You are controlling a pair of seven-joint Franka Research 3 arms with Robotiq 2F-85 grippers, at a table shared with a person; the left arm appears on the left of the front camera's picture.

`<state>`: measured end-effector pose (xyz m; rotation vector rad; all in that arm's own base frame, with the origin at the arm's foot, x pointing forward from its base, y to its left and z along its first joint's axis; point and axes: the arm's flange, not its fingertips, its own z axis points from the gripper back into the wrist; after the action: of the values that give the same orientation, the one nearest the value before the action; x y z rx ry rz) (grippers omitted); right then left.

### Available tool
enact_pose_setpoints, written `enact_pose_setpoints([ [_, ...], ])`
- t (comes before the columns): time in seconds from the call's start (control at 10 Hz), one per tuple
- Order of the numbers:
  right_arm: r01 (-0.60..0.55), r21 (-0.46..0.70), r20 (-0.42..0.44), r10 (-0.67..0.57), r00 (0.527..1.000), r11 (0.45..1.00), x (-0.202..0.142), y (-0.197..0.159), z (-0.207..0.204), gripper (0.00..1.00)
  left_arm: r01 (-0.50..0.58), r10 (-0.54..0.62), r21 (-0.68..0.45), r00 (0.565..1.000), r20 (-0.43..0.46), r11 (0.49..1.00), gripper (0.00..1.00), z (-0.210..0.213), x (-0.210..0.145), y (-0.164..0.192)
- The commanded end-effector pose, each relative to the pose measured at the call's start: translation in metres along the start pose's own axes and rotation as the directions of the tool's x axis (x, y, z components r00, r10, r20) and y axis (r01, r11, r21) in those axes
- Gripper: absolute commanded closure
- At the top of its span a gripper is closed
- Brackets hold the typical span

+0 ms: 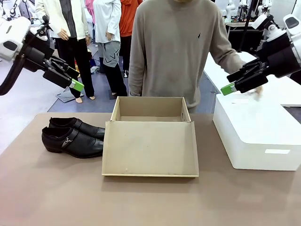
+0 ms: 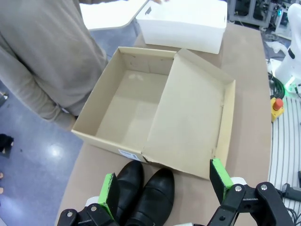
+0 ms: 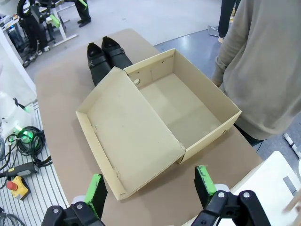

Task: Pack the shoes into the box.
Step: Place one shoe of the Shoes into the Shoes Box.

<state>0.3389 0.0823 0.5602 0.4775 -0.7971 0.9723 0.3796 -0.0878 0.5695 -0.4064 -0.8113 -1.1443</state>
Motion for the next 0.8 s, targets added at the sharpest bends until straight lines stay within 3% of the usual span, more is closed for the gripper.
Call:
enact_pose_setpoints([
  [0.0, -0.019, 0.019, 0.02, 0.018, 1.0, 1.0, 0.0, -0.003, -0.002, 0.0, 0.018, -0.018, -0.011, 1.0, 0.021, 1.0, 0.0, 0.0, -0.002, 0.003],
  [0.3, -0.019, 0.019, 0.02, 0.018, 1.0, 1.0, 0.0, -0.003, -0.002, 0.0, 0.001, -0.001, 0.0, 1.0, -0.001, 1.0, 0.0, 0.0, 0.0, 0.0],
  [0.7, -0.019, 0.019, 0.02, 0.018, 1.0, 1.0, 0.0, -0.003, -0.002, 0.0, 0.175, -0.181, -0.046, 0.966, -0.186, 0.983, 0.0, 0.015, 0.011, 0.032],
])
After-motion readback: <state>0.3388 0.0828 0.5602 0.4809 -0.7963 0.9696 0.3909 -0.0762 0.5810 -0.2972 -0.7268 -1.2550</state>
